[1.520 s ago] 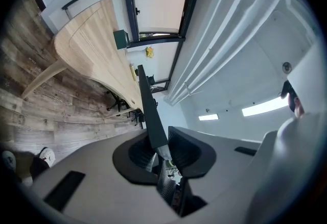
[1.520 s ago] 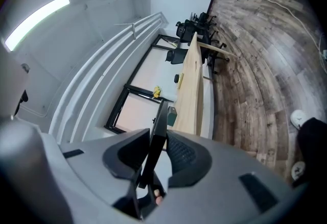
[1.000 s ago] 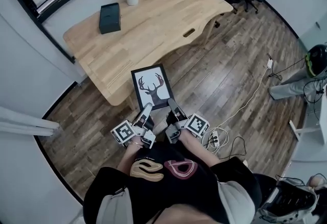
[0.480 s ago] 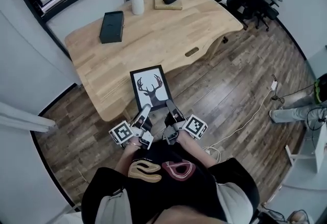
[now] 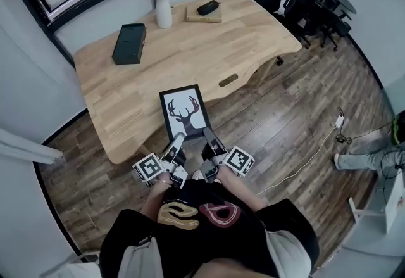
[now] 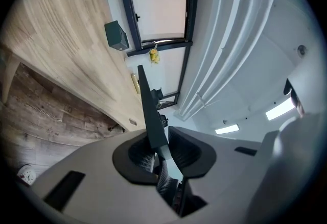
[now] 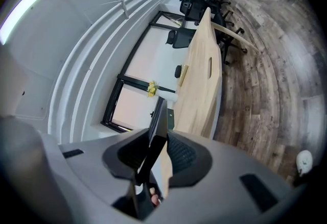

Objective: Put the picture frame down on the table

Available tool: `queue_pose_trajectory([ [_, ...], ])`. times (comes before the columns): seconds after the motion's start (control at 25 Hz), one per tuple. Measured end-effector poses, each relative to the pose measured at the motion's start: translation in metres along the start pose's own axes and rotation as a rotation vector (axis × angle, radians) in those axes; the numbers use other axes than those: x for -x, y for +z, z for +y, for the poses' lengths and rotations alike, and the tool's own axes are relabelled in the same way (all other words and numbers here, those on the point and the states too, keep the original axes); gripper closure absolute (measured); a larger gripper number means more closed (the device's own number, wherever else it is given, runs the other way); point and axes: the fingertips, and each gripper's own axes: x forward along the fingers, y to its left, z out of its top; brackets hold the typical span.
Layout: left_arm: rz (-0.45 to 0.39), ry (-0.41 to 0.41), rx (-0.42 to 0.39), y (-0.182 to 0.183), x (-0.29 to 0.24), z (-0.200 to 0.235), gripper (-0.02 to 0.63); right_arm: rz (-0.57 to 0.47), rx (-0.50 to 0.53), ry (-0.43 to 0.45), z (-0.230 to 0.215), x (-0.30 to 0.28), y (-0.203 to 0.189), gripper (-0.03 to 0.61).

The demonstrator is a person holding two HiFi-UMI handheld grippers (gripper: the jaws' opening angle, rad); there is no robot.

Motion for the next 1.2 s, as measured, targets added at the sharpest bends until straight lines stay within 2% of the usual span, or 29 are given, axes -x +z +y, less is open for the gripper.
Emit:
queue_pose_trajectory([
  [0.28,-0.02,0.017,-0.002,-0.013,-0.025,0.003,0.535,0.019,-0.004,0.005,-0.013,0.002,0.026,0.465],
  [0.44,-0.004,0.006,0.023,-0.019,-0.036,0.001,0.535,0.007,-0.021,-0.007,-0.021,0.005,0.034,0.465],
  [0.56,0.022,0.029,-0.004,-0.019,-0.045,0.005,0.535,-0.008,-0.037,-0.017,-0.026,0.003,0.041,0.464],
  [0.68,0.033,0.013,0.027,-0.019,-0.058,0.004,0.535,-0.021,-0.038,-0.022,-0.031,-0.001,0.05,0.463],
  [0.8,0.061,0.021,-0.035,-0.011,-0.072,0.008,0.535,-0.032,-0.015,-0.031,-0.036,-0.009,0.062,0.462],
  [0.96,0.076,0.01,-0.004,0.017,-0.111,0.02,0.535,-0.043,-0.019,-0.068,-0.045,-0.048,0.087,0.462],
  [1.08,0.084,0.007,-0.042,0.04,-0.132,0.023,0.534,-0.037,-0.007,-0.07,-0.044,-0.074,0.101,0.462],
  [1.2,0.076,0.0,-0.062,0.045,-0.136,0.021,0.534,-0.023,0.004,-0.071,-0.045,-0.079,0.105,0.46],
])
